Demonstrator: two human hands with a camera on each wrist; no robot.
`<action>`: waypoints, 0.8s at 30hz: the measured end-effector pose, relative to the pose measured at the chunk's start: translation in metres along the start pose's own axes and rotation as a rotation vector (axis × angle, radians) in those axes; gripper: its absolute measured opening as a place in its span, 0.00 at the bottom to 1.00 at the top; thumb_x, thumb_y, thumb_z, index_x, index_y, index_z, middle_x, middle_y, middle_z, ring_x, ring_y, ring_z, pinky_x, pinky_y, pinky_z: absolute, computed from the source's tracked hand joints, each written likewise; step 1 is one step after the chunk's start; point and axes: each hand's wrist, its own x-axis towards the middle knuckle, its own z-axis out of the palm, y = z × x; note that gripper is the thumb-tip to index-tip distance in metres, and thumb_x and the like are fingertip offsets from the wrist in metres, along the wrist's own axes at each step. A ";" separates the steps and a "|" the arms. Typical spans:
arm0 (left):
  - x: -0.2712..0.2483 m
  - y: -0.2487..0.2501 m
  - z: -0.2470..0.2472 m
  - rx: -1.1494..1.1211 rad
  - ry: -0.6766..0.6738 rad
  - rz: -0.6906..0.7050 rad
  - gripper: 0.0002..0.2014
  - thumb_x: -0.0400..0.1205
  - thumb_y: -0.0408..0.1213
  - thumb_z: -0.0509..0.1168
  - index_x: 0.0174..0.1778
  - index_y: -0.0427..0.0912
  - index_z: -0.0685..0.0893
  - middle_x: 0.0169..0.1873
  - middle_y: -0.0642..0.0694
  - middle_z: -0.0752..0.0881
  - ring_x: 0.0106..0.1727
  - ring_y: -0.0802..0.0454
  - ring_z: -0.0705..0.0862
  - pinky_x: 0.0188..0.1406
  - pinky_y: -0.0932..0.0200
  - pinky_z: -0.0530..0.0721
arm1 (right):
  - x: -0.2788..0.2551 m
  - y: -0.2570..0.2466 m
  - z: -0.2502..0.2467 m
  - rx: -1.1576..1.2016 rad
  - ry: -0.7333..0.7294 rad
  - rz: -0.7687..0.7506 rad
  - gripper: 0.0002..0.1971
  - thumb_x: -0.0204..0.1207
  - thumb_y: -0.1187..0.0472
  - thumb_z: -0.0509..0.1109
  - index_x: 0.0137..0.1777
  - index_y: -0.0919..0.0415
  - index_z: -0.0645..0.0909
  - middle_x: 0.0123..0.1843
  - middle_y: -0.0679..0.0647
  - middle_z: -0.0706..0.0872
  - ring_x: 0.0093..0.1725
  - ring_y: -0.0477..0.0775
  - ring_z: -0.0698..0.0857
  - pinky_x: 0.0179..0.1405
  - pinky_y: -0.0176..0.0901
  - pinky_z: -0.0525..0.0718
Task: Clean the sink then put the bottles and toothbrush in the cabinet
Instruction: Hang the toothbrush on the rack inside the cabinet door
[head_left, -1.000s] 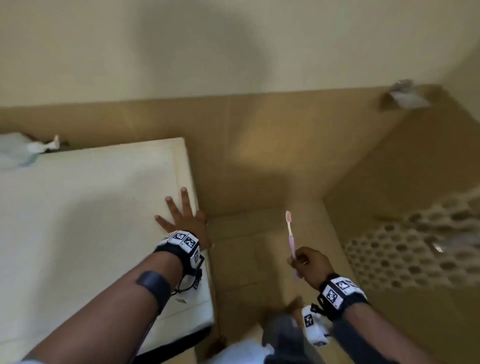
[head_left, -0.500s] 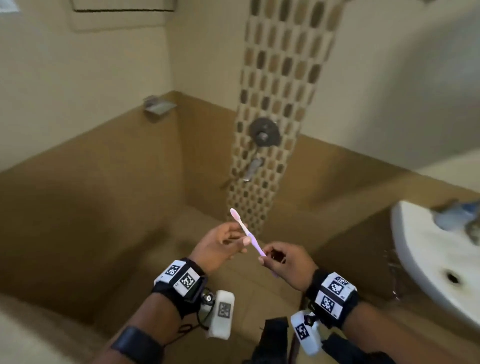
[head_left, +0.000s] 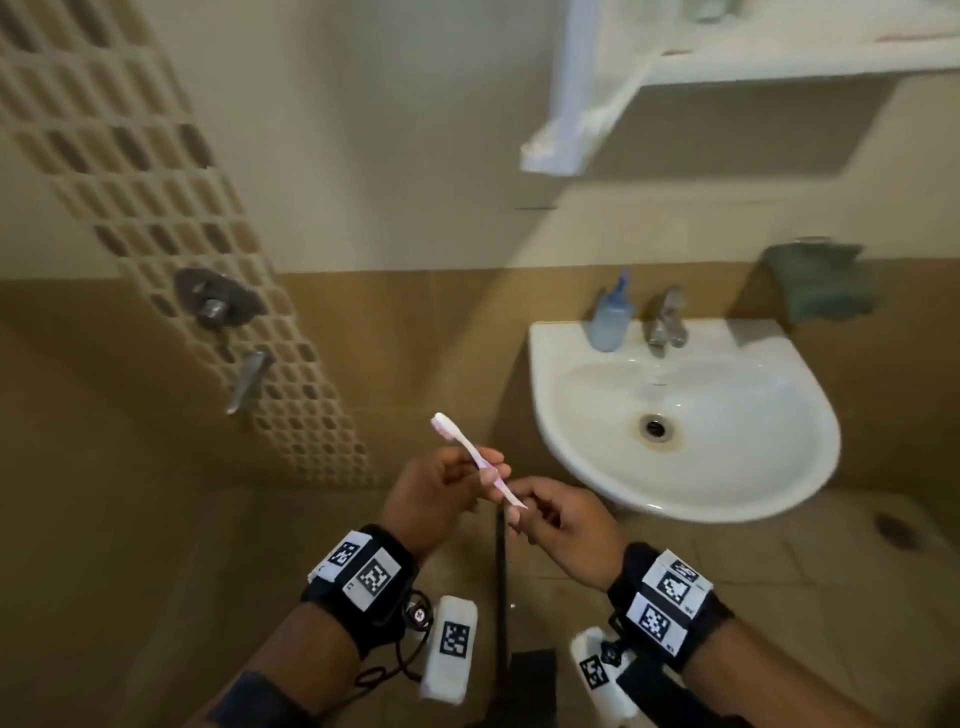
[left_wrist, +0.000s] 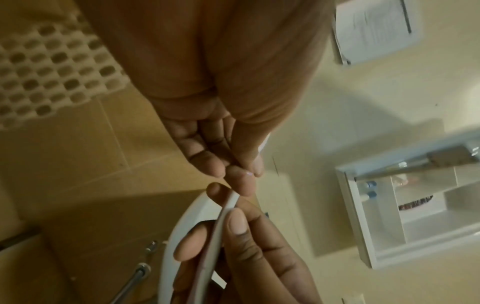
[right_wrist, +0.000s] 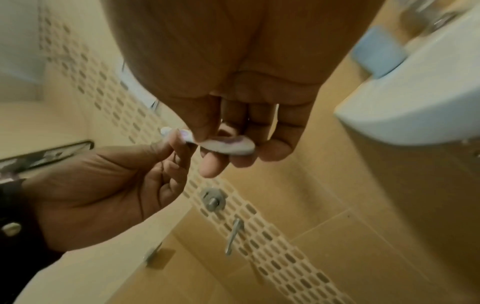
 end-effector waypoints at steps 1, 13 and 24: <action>0.011 0.007 0.026 -0.005 0.005 -0.002 0.08 0.82 0.29 0.70 0.56 0.38 0.88 0.49 0.39 0.93 0.46 0.51 0.90 0.46 0.57 0.85 | -0.006 0.011 -0.024 -0.003 0.034 0.006 0.06 0.82 0.55 0.70 0.56 0.47 0.86 0.40 0.46 0.90 0.37 0.46 0.85 0.43 0.43 0.83; 0.079 0.098 0.217 0.087 -0.138 0.073 0.08 0.81 0.33 0.73 0.54 0.37 0.88 0.41 0.38 0.93 0.45 0.42 0.92 0.47 0.54 0.90 | -0.064 0.057 -0.218 0.022 0.279 0.106 0.06 0.76 0.47 0.76 0.51 0.44 0.90 0.42 0.39 0.90 0.45 0.42 0.87 0.40 0.29 0.81; 0.141 0.162 0.273 0.253 -0.140 0.352 0.04 0.79 0.39 0.76 0.49 0.51 0.92 0.39 0.52 0.93 0.36 0.60 0.88 0.42 0.65 0.84 | -0.023 0.016 -0.326 -0.065 0.429 -0.026 0.03 0.73 0.40 0.74 0.45 0.31 0.88 0.43 0.38 0.90 0.46 0.45 0.88 0.41 0.40 0.87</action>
